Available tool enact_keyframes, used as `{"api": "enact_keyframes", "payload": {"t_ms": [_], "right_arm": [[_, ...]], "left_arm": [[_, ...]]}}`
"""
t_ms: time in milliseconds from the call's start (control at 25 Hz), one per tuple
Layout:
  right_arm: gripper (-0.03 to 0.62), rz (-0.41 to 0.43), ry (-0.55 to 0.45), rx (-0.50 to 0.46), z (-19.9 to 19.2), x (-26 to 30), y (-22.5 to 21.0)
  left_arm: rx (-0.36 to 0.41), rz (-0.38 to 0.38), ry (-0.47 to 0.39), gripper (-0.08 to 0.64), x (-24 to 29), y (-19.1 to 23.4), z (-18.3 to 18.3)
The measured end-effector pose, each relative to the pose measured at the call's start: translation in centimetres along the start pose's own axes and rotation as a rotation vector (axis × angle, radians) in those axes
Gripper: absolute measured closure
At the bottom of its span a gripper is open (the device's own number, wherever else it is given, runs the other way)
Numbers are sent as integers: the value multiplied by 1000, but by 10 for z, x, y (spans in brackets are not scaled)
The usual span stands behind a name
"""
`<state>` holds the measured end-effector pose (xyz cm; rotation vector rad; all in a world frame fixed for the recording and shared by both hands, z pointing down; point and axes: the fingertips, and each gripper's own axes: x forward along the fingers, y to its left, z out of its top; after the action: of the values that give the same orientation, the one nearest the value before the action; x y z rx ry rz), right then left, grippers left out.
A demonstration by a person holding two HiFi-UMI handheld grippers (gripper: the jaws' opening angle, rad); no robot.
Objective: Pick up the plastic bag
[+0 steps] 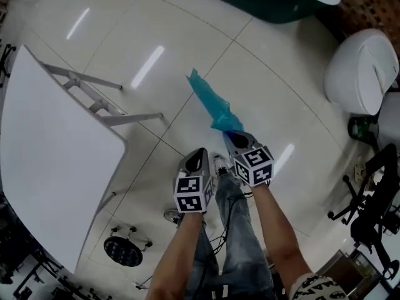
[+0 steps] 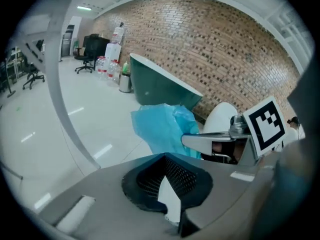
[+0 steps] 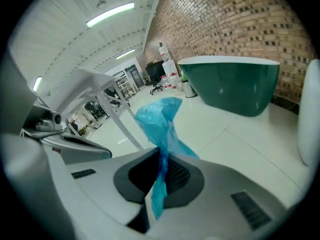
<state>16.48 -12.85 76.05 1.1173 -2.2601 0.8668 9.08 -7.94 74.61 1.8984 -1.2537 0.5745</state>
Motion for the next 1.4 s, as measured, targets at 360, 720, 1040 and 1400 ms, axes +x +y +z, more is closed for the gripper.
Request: {"api": "enact_keyframes", "payload": {"t_ms": [360, 720, 1040, 1400], "right_arm": [[585, 97, -273, -22, 189, -173, 106], [584, 250, -461, -195, 331, -270, 238], [584, 371, -526, -364, 384, -287, 356], [584, 427, -571, -480, 388, -303, 473]], "left_arm": [[82, -4, -260, 560, -166, -80, 162], [46, 193, -463, 560, -370, -24, 217], [-91, 451, -609, 560, -537, 58, 178], [-190, 620, -744, 560, -682, 112, 121]]}}
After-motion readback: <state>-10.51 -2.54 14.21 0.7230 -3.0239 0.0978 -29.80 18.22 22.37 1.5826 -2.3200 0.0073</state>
